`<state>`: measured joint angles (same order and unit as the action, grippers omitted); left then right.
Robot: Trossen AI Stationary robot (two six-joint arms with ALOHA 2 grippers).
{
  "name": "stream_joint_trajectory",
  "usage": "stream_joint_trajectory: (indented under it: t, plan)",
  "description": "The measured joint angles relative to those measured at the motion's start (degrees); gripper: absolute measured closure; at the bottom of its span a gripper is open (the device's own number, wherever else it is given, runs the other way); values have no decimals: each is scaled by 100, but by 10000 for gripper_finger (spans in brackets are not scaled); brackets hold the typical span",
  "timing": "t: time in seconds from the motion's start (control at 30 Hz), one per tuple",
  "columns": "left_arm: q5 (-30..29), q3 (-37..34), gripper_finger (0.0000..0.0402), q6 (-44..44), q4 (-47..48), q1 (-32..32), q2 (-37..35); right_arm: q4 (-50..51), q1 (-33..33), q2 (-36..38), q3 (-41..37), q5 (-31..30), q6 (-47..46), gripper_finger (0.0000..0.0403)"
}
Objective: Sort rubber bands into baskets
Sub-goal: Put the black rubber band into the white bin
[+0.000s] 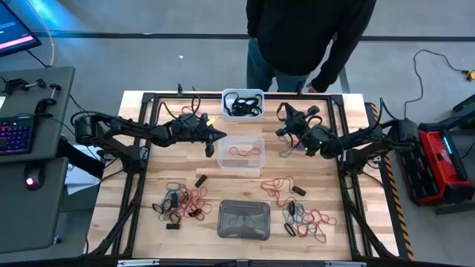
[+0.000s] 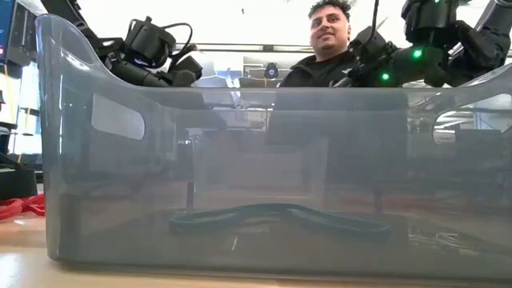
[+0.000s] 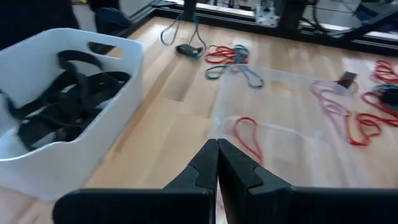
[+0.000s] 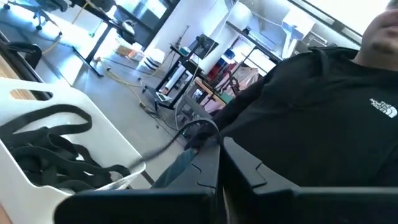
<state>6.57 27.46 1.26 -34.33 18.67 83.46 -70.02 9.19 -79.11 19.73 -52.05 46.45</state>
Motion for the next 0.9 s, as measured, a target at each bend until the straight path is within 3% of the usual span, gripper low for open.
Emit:
stream_joint_trajectory:
  t: [0.47,0.73,0.9]
  plan:
    - [-221,273,401,4,-28,-310,-2,225,1,0,8,280,-1012,403]
    - [-223,273,402,9,18,-310,-2,2025,2,2,81,283,-2661,403]
    - [-223,273,401,-15,20,-310,-2,3419,39,0,619,317,-3085,403]
